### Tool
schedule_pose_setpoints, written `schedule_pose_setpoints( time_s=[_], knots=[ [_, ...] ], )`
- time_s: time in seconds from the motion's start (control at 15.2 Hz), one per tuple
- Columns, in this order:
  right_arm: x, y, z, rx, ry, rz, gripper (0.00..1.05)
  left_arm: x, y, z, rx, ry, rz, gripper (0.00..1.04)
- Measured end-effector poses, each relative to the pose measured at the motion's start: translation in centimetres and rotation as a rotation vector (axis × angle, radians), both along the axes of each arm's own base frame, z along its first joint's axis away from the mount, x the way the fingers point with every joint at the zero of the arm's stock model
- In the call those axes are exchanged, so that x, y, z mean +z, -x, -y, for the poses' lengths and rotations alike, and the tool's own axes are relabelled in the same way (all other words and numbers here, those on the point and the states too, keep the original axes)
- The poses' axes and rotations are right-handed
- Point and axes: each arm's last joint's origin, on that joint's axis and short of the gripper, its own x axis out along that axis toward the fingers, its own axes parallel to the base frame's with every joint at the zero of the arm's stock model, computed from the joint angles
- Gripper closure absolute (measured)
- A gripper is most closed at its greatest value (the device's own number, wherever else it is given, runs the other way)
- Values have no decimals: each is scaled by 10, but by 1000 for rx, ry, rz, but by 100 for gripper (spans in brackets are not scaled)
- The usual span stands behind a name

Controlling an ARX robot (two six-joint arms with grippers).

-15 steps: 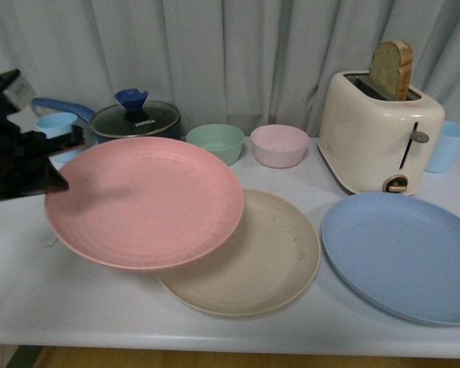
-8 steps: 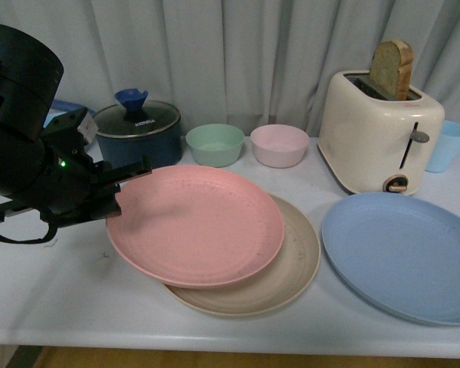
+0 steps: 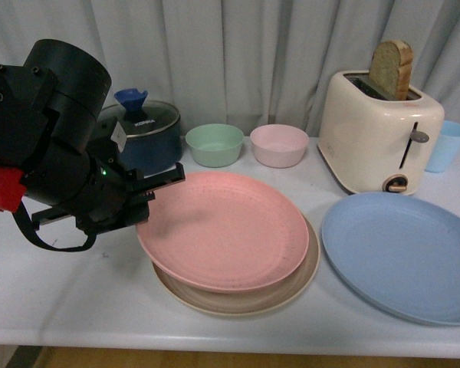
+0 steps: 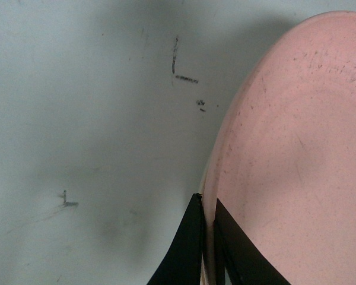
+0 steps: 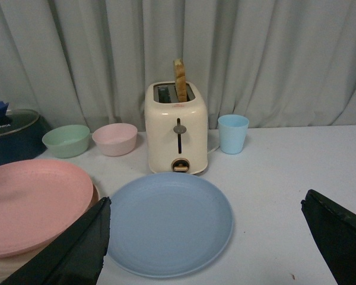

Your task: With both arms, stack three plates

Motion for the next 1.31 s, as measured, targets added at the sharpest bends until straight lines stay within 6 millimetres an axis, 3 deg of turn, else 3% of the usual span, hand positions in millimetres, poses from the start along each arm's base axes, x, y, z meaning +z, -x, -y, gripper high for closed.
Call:
schedule_pose_setpoints(
  time_s=[0.26,0.46,0.59,0.66,0.79,0.92,1.05,1.11,1.31],
  knots=[
    [0,0,0,0,0,0,6,1,13,-2,16,33,14,60],
    [0,0,0,0,0,0,6,35,39,-8,21,74,179,26],
    [0,0,0,0,0,0,6,66,79,-20,45,-20,453,5],
    [0,0,0,1,0,1,6,74,90,-29,77,-148,759,21],
    [0,0,0,0,0,-2,6,51,125,-46,29,-272,834,44],
    [0,0,0,0,0,1,6,61,148,-59,42,-301,945,70],
    [0,0,0,0,0,0,6,51,174,-67,12,-311,895,98],
    [0,0,0,0,0,0,6,54,182,-71,20,-313,913,103],
    [0,0,0,0,0,0,6,53,206,-80,4,-306,904,103]
  ],
)
